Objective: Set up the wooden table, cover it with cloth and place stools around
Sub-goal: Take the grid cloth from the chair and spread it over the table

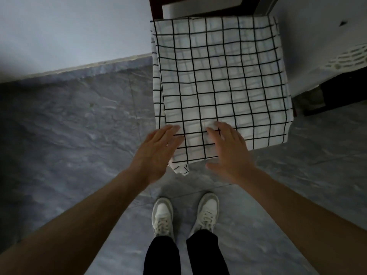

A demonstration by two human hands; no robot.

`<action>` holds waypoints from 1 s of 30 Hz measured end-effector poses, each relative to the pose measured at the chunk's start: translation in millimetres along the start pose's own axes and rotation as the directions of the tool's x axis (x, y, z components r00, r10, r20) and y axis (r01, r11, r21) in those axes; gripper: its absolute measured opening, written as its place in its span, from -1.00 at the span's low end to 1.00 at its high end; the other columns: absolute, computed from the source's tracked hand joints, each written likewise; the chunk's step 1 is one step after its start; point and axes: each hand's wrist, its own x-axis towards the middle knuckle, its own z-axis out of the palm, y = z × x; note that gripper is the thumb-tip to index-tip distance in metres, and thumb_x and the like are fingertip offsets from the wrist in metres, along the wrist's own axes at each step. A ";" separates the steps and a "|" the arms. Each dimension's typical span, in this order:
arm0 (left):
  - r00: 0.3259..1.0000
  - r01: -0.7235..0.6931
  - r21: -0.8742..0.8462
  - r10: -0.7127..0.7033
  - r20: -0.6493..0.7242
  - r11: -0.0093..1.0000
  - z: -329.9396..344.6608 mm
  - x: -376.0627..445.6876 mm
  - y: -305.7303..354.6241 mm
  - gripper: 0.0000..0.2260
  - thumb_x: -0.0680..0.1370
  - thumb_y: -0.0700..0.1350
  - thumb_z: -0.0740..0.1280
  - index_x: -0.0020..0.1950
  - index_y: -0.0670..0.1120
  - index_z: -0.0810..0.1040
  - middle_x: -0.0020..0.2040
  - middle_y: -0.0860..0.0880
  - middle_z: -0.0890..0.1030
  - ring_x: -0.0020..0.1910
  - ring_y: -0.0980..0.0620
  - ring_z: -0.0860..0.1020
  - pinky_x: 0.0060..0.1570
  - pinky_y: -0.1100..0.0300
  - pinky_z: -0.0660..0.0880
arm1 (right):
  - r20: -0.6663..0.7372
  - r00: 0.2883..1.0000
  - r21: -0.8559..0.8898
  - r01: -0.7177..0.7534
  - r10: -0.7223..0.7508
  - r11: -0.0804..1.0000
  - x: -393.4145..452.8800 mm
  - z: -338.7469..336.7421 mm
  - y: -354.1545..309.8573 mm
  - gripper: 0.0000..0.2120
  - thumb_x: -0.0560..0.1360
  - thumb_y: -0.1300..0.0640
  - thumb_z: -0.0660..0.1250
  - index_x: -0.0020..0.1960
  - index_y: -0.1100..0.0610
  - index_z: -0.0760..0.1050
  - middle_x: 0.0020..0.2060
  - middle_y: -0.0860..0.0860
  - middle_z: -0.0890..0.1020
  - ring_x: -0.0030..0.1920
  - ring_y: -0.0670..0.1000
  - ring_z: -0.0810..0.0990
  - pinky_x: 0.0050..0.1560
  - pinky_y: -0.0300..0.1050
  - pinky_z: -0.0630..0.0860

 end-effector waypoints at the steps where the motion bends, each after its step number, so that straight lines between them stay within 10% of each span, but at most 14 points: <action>1: 1.000 -0.004 0.002 0.004 -0.004 1.000 1.0 2.0 -0.2 -0.28 0.38 -0.32 0.43 0.48 -0.01 0.28 0.54 -0.07 0.21 0.52 -0.08 0.15 0.43 0.05 0.02 | -0.007 1.000 -0.002 -0.012 0.012 1.000 1.0 0.4 0.5 -0.03 0.28 -0.11 0.56 0.53 0.00 0.13 0.52 0.06 0.14 0.54 0.12 0.08 0.51 0.12 0.13; 10: 0.972 -0.183 -0.152 0.156 -0.174 0.971 -7.0 6.5 0.5 -0.73 0.42 -0.17 0.40 0.11 -0.04 0.60 0.26 -0.05 0.55 0.28 -0.07 0.47 0.29 0.04 0.32 | -0.003 1.000 -0.038 -0.014 0.014 0.999 3.7 -0.1 1.8 0.04 0.20 -0.17 0.57 0.52 -0.05 0.10 0.50 0.03 0.13 0.52 0.10 0.06 0.51 0.15 0.09; 19: 0.961 -0.048 -0.414 -0.071 -0.269 0.909 -26.8 15.6 8.1 -0.81 0.44 -0.16 0.36 0.05 -0.07 0.56 -0.03 -0.01 0.60 0.02 -0.02 0.53 0.13 0.08 0.39 | -0.104 0.993 0.041 0.060 -0.055 0.997 1.2 -0.9 11.3 -0.27 0.36 -0.14 0.48 0.45 -0.01 0.31 0.45 0.03 0.33 0.48 0.08 0.25 0.46 0.14 0.21; 30: 0.921 -0.056 -0.523 -0.158 -0.356 0.851 -75.7 21.3 19.4 -0.89 0.52 -0.26 0.35 0.02 -0.15 0.57 -0.13 0.10 0.50 -0.15 0.13 0.45 -0.11 0.32 0.38 | -0.373 0.926 0.214 0.141 -0.053 0.967 -9.2 -35.7 24.3 -0.89 0.54 0.17 0.37 0.04 0.14 0.63 -0.26 -0.02 0.57 -0.28 0.01 0.52 -0.30 -0.02 0.54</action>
